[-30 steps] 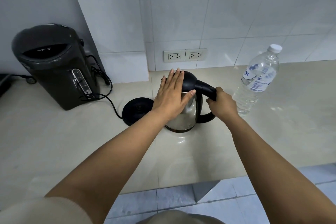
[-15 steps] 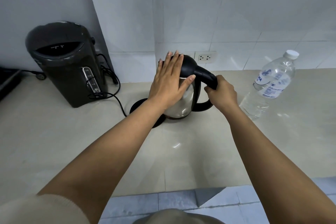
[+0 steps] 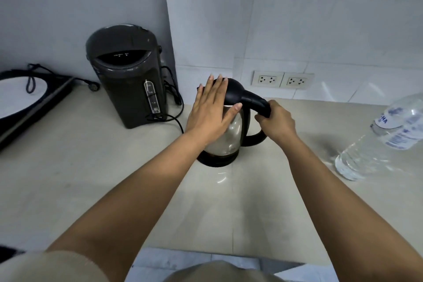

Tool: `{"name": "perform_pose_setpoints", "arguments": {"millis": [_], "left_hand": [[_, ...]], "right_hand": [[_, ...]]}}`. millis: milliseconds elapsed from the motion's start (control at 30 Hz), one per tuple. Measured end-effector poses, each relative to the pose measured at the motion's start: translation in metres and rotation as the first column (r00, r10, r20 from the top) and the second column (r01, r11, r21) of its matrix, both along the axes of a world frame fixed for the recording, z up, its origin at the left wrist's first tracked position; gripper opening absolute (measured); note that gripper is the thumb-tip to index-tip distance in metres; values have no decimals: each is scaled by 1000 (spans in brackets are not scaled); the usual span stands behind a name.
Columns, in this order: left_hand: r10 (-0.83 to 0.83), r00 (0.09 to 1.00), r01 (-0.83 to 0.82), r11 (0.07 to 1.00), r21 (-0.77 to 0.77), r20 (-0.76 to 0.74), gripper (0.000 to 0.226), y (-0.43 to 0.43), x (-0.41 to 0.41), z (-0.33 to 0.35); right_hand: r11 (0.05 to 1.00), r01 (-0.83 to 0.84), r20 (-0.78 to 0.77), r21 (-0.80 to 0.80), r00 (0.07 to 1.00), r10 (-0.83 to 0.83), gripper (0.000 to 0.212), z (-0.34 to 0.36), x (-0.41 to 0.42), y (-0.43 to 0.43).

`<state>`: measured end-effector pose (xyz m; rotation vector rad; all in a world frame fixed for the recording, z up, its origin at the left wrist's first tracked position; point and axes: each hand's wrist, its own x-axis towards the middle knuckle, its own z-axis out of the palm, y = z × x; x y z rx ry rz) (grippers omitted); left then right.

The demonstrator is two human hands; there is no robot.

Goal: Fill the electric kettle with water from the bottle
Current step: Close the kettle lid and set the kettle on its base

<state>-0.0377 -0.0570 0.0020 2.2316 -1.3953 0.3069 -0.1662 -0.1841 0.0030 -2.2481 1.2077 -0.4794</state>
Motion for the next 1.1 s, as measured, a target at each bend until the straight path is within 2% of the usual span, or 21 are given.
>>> {"name": "perform_pose_setpoints", "arguments": {"millis": [300,467,633,833,1100], "left_hand": [[54,998,-53,998,40,-26,74,9,1,-8],[81,997,-81,995,67,-7,80,6,0,-13],[102,994,-105,989,106,32,88,5,-1,-16],[100,994,-106,979,173,40,87,8,-2,-12],[62,998,-68,977,204,33,85,15,-6,-6]], "right_hand": [[994,-107,-70,27,992,108,29,1,8,-10],[993,-95,54,75,994,92,33,-2,13,-15],[997,-79,86,-13,993,80,41,-11,13,-7],[996,-89,136,-26,986,92,67,-20,7,8],[981,-152,81,-123,983,163,73,-18,-3,19]]}}
